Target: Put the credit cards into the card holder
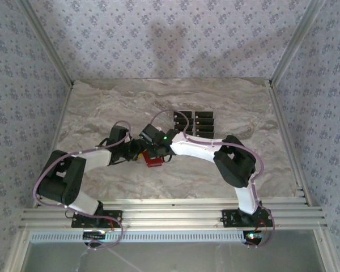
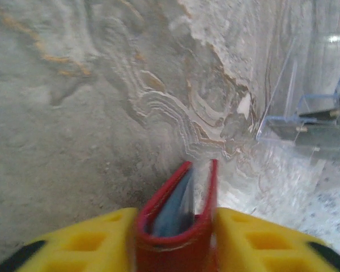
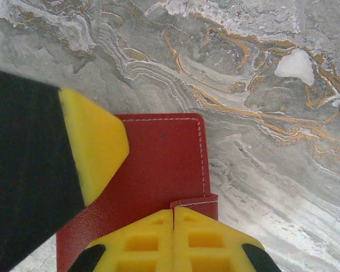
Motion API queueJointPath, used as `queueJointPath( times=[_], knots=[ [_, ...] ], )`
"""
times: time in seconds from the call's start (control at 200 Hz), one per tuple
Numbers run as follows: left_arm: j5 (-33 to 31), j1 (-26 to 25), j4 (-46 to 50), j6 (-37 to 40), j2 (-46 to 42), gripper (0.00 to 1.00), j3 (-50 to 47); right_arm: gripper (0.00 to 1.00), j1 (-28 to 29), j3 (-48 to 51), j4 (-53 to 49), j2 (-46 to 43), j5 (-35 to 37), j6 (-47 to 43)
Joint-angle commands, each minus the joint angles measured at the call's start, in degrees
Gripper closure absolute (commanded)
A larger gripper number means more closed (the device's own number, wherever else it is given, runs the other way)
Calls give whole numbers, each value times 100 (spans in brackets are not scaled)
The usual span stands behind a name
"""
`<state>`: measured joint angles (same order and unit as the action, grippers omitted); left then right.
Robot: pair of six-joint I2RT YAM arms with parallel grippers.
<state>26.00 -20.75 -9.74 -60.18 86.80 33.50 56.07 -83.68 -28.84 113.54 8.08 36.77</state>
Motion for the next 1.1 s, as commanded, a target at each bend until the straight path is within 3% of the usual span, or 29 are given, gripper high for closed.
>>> queueJointPath(
  times=[0.0,0.09,0.415,0.5,0.605,0.665,0.78,1.094],
  knots=[
    [-104,-60,-165,50,55,78,121,100,-56,162,-19,-337,-13,141],
    [-189,-69,-88,104,55,100,153,100,-145,392,-19,-513,35,210],
    [-332,-206,-197,282,123,100,245,100,-561,1401,228,-1426,206,437],
    [-362,-286,-134,344,144,85,333,100,-586,1485,243,-1586,192,419],
    [-454,-315,137,460,85,44,451,100,-637,1691,270,-1818,106,392],
    [-582,-315,441,619,-16,32,540,100,-674,1756,282,-1957,10,383],
    [-833,-324,940,884,-199,25,649,100,-744,1816,277,-2177,-211,350],
    [-917,-767,1213,963,-203,20,1071,100,-844,1873,388,-2596,-614,242]
  ],
)
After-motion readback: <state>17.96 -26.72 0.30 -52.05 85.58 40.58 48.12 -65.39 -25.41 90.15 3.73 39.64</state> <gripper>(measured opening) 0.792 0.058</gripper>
